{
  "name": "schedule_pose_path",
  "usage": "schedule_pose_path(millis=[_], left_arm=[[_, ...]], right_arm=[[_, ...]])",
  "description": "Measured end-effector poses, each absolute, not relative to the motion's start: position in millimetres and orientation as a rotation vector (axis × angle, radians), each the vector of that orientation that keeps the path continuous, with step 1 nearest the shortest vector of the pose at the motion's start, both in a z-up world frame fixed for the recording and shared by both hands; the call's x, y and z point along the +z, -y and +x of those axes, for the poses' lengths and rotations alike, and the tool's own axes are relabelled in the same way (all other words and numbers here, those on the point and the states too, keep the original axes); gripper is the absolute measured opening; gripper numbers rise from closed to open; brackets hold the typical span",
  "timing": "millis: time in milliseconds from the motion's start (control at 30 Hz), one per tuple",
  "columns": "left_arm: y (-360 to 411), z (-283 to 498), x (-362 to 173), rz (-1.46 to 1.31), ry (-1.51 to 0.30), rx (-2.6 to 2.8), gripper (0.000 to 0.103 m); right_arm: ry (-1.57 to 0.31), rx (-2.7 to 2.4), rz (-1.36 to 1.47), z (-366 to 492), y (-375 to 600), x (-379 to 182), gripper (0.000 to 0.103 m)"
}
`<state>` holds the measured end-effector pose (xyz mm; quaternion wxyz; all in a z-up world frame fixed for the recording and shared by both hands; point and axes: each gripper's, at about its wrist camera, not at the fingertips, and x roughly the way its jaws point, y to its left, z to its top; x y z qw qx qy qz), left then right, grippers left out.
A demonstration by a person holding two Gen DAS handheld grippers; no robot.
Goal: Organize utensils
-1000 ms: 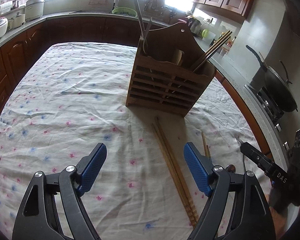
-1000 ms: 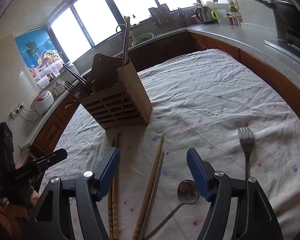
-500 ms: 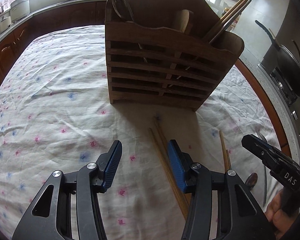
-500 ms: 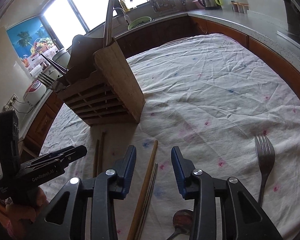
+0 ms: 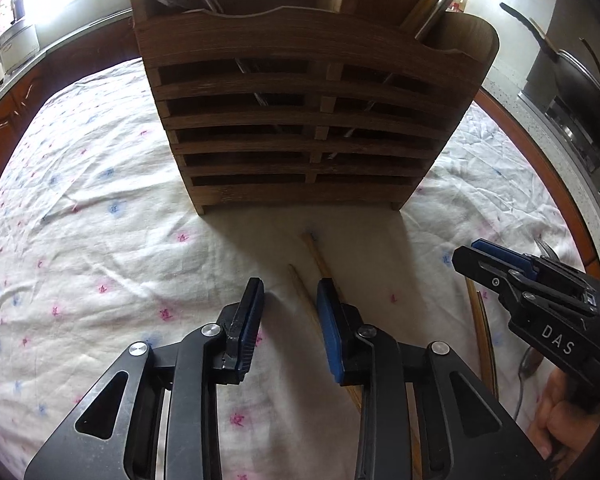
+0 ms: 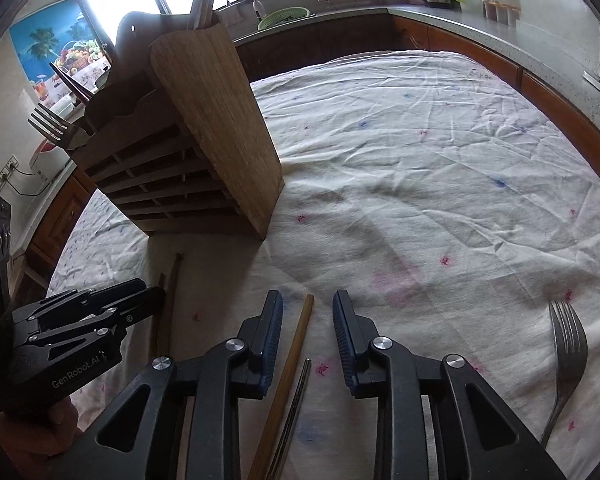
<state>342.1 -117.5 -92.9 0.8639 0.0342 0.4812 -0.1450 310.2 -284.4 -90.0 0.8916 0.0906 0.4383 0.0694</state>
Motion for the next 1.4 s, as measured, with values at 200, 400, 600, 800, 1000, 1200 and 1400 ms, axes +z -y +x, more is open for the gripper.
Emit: schedule_pose_path(millis=[200, 400, 600, 800, 1000, 1200, 1400], left_arm=[[117.1, 338.8, -94.3, 0.084, -0.981, -0.334, 0.007], [91.0, 325.6, -84.4, -0.018, -0.978, -0.37, 0.004], [64.1, 304.8, -55.9, -0.088, -0.923, -0.373, 0.004], [30.0, 275.9, -22.2, -0.141, -0.85, -0.375, 0.004], [23.2, 252.1, 3.1, -0.165, -0.788, -0.382, 0.004], [22.4, 234.7, 16.2, -0.164, -0.75, -0.391, 0.003], [16.3, 217.6, 26.1, -0.173, -0.724, -0.396, 0.003]], right_arm=[[-0.912, 0.114, 0.107, 311.5, 277.9, -91.3, 0.006], [-0.884, 0.159, 0.206, 302.1, 287.8, -81.9, 0.005], [-0.826, 0.187, 0.259, 284.7, 288.2, -57.8, 0.004], [-0.761, 0.218, 0.281, 266.7, 287.5, -30.0, 0.004], [-0.708, 0.243, 0.297, 246.1, 282.9, -8.1, 0.003], [-0.667, 0.263, 0.296, 227.4, 280.5, 9.2, 0.003], [-0.633, 0.282, 0.303, 211.2, 280.2, 23.1, 0.003]])
